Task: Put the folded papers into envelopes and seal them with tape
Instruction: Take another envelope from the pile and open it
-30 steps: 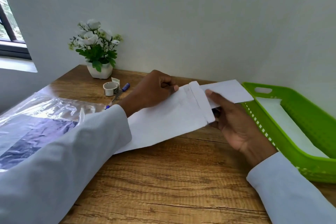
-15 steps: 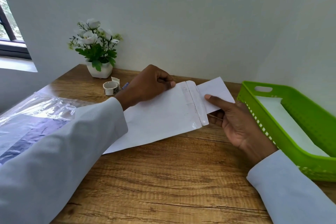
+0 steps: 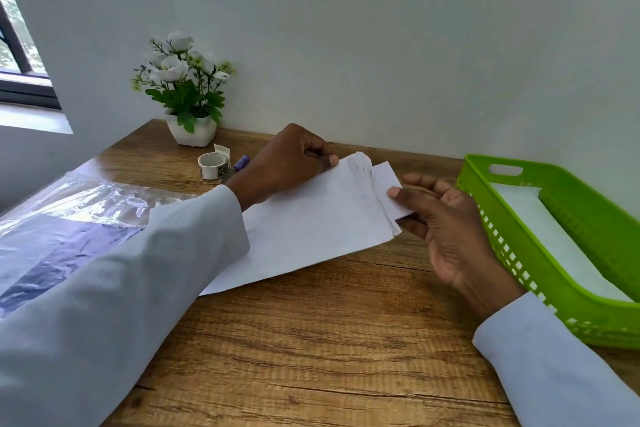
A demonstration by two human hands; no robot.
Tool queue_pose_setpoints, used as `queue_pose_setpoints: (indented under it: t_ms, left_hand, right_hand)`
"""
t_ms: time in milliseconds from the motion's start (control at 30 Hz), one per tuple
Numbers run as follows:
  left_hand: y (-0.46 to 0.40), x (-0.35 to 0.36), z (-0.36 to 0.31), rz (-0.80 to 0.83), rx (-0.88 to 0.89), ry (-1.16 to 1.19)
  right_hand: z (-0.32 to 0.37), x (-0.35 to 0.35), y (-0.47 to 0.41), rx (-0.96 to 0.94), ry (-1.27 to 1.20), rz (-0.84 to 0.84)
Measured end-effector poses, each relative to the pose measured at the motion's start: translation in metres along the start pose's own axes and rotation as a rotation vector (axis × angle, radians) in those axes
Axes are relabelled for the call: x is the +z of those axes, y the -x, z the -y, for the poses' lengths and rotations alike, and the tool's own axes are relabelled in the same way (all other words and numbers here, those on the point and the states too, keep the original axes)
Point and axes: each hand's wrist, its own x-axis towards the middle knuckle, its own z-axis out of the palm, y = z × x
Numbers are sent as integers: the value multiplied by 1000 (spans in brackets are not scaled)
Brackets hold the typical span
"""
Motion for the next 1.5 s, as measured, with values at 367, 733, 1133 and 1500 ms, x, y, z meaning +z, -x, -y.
queue_pose_setpoints:
  t_ms: [367, 733, 1133, 1500]
  left_hand:
    - [-1, 6, -4, 27, -6, -81]
    - [1, 8, -14, 25, 3, -117]
    - [-2, 15, -11, 21, 22, -127]
    - [4, 12, -13, 87, 24, -121]
  right_hand:
    - [-8, 4, 3, 22, 128, 141]
    - [-7, 8, 8, 120, 230, 300]
    - [-6, 3, 5, 165, 259, 290]
    - [-3, -4, -3, 250, 42, 236]
